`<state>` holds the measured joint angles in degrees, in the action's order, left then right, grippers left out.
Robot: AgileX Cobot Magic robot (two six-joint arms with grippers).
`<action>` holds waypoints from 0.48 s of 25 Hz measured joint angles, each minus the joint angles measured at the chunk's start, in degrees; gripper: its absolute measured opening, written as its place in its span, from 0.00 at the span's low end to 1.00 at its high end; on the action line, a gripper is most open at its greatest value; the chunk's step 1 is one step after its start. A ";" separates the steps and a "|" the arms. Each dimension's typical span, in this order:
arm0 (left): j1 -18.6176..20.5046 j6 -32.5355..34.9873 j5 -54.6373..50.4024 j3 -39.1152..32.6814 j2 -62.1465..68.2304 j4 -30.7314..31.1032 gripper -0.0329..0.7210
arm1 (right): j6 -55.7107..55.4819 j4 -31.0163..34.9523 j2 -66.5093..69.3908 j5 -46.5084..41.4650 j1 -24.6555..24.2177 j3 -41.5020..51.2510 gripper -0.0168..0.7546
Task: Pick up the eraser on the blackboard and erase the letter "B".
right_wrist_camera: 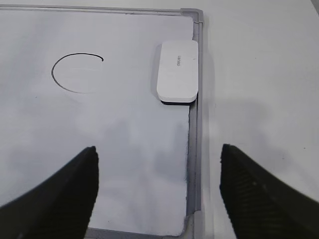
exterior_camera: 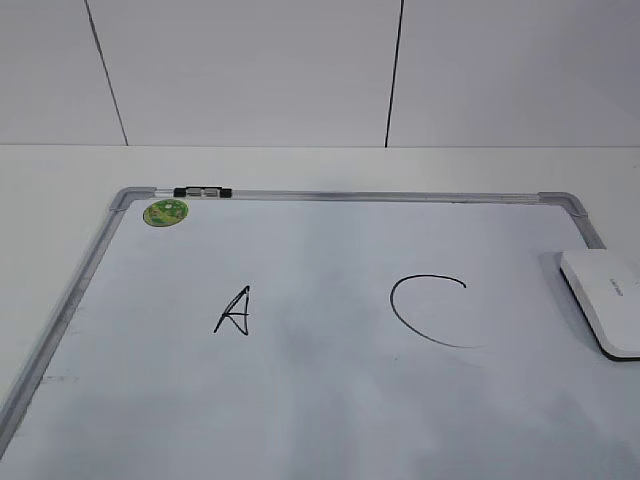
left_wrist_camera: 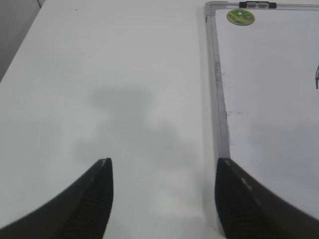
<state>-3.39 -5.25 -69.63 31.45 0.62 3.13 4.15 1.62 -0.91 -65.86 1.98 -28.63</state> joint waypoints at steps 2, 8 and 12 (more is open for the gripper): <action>0.00 -1.68 0.00 -0.10 0.00 1.38 0.68 | 0.00 0.00 0.00 0.00 0.00 0.00 0.79; 0.00 -2.29 3.16 -1.26 0.00 1.97 0.68 | 0.00 0.00 0.00 0.00 0.00 0.00 0.79; 0.00 -2.29 4.35 -1.88 0.00 1.97 0.68 | 0.00 -0.06 0.00 0.00 0.00 0.00 0.79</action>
<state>-3.39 -7.54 -65.28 29.57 0.62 5.10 4.15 1.57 -0.91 -65.86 1.98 -28.63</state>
